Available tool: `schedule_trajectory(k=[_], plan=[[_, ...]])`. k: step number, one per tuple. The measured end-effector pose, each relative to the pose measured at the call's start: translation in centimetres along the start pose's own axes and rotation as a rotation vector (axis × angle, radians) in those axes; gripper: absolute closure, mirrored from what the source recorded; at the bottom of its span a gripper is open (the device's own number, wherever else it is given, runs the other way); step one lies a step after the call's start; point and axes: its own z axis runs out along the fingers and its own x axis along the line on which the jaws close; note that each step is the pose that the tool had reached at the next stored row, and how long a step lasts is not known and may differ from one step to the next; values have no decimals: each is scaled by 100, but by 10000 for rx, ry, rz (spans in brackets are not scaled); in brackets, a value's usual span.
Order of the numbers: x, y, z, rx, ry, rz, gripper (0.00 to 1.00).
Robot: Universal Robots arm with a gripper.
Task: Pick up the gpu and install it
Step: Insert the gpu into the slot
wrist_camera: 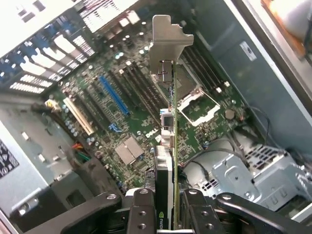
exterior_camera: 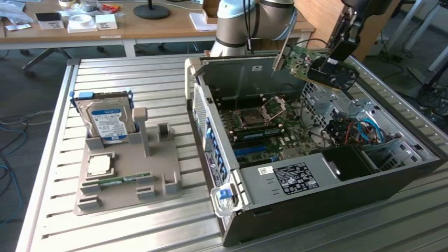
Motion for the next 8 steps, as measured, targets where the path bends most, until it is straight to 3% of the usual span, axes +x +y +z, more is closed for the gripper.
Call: schedule_trajectory(k=[8], plan=[[0,0,9,-24,78,-1452,73]])
